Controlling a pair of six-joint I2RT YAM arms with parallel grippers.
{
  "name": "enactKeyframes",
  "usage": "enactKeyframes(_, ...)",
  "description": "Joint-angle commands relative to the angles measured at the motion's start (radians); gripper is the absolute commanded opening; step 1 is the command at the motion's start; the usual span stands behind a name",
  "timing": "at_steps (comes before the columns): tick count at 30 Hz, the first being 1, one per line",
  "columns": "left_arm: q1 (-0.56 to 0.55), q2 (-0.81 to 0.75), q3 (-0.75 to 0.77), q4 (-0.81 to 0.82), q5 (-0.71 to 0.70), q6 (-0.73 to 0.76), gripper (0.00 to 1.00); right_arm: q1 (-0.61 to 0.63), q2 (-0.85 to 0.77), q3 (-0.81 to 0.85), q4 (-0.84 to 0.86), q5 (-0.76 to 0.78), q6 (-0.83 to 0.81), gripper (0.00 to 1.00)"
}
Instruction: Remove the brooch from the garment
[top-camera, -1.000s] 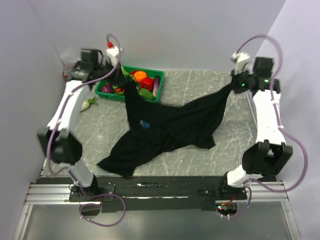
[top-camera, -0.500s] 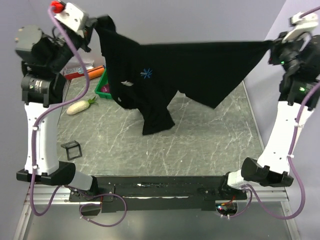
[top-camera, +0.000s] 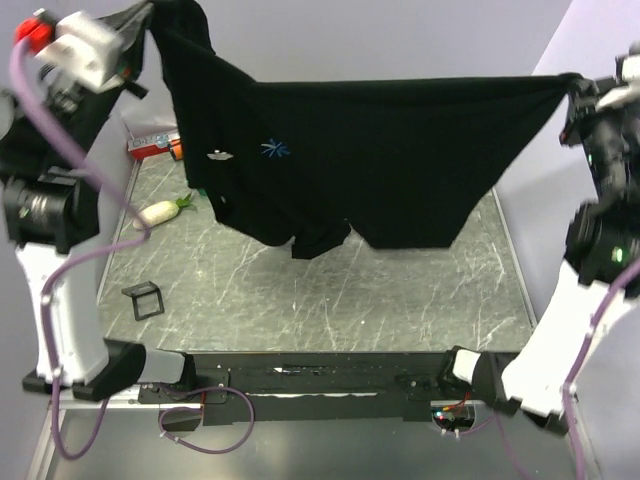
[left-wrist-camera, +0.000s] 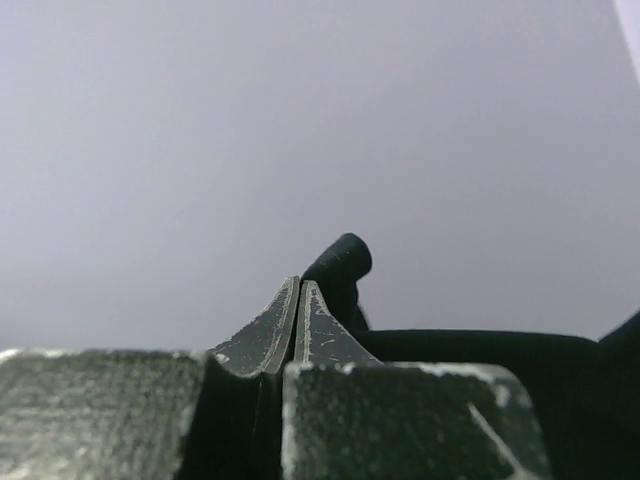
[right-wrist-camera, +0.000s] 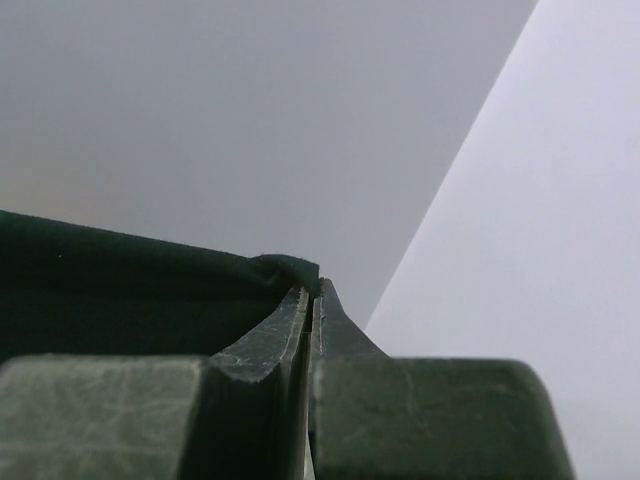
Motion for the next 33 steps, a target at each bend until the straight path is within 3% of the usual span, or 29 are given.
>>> enactKeyframes(1,0.005,-0.126,-0.016,0.205,0.031,0.007,0.01,-0.013,-0.114,0.031,0.005,0.062,-0.090,0.00)
enactKeyframes(7,0.005,-0.123,0.077,0.368,0.022,-0.054,0.01,-0.013,-0.195,0.094,-0.091,0.201,-0.173,0.00)
enactKeyframes(14,0.005,0.009,0.241,0.518,0.088,-0.096,0.01,-0.013,-0.243,0.128,-0.144,0.223,-0.135,0.00)
enactKeyframes(17,0.005,0.006,0.176,0.492,0.137,-0.108,0.01,-0.013,-0.287,0.009,-0.117,0.220,-0.138,0.00)
enactKeyframes(20,0.005,-0.034,-0.017,0.500,0.174,-0.133,0.01,-0.013,-0.347,-0.185,-0.071,0.198,-0.159,0.00)
enactKeyframes(24,-0.001,0.001,-0.206,0.452,0.230,-0.163,0.01,-0.013,-0.405,-0.548,0.010,0.192,-0.193,0.00)
enactKeyframes(29,-0.090,0.168,-0.332,0.408,0.220,-0.076,0.01,-0.013,-0.405,-0.913,0.139,0.223,-0.260,0.00)
enactKeyframes(33,-0.179,0.371,-0.338,0.353,0.201,0.034,0.01,-0.014,-0.298,-1.164,0.374,0.385,-0.273,0.00)
